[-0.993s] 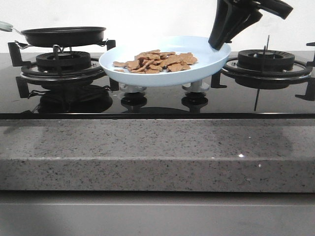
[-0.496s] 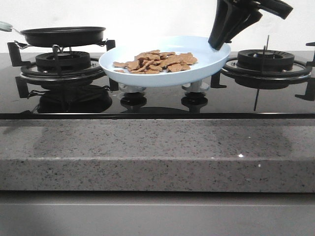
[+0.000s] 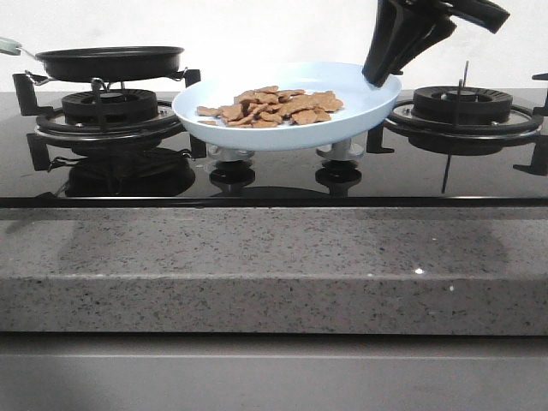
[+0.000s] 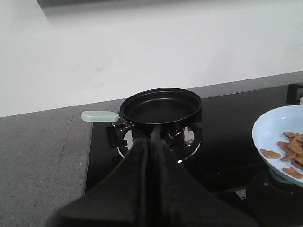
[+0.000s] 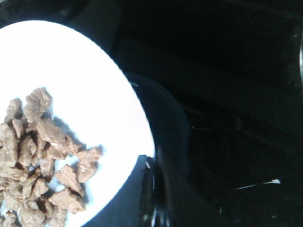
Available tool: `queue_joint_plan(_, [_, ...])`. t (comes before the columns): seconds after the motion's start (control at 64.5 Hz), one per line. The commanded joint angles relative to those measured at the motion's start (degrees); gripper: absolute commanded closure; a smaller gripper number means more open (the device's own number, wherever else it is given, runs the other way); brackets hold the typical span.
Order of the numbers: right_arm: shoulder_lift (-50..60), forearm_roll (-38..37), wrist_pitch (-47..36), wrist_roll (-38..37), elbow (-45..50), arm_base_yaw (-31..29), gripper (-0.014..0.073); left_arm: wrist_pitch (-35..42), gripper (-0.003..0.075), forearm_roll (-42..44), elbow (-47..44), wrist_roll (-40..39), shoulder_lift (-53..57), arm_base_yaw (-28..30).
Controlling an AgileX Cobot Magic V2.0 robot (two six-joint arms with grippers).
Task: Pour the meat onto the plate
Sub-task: 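Lower the plate of meat onto the stove between the knobs with the right gripper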
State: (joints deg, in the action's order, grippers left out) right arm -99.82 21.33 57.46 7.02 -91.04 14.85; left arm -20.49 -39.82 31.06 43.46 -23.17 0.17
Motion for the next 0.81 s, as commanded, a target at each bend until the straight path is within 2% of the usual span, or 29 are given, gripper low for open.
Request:
queue_joint_plan(0.0, [2.84,2.18,-4.08,0.53,-1.46,-0.10,0.0656,4.05,0.0741,-0.98,1.55,-0.09,-0.38,-0.36])
queue_joint_plan(0.481, [-6.67,7.27,-3.81,-1.47,-16.06,-5.48,0.0656,4.05,0.0741,-1.34,1.55,-0.09,-0.48,-0.36])
queue_joint_plan(0.791, [-12.17,7.03,-4.33,-1.47,-17.38,-5.74,0.0656,4.05,0.0741,-1.34,1.55,-0.09,-0.48,-0.36])
